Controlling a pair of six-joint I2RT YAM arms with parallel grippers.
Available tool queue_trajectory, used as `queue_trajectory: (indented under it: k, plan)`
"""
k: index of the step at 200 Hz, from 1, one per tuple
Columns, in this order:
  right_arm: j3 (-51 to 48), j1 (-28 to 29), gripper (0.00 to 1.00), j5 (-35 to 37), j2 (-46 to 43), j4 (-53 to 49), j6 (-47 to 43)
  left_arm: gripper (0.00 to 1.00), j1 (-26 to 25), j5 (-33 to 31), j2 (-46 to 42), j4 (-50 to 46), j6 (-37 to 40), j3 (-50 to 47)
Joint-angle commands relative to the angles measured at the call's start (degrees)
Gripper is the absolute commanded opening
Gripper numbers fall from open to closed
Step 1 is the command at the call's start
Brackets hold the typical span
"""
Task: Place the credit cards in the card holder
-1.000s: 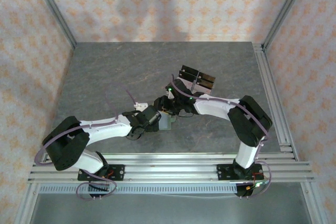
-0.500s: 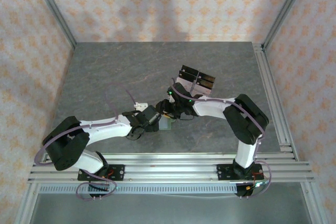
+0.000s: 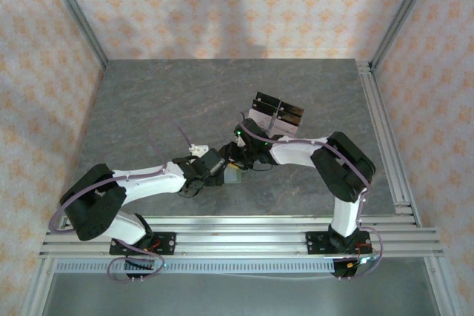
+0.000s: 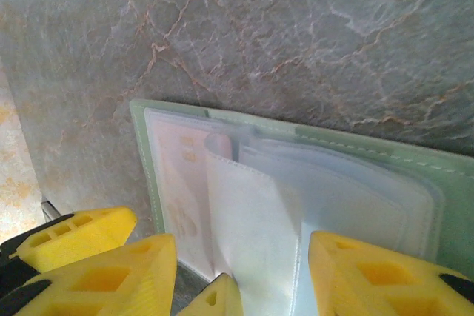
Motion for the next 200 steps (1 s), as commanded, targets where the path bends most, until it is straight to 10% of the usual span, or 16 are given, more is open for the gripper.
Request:
queue_trajectory:
  k: [1, 200]
  plan:
    - [2.6, 0.9, 0.50, -0.6, 1.1, 0.1, 0.1, 1.00, -0.6, -2.3, -0.8, -0.7, -0.2, 0.7]
    - [22.3, 7.3, 0.50, 5.6, 11.7, -13.3, -0.7, 1.00, 0.1, -9.7, -34.0, -19.8, -7.7, -6.7]
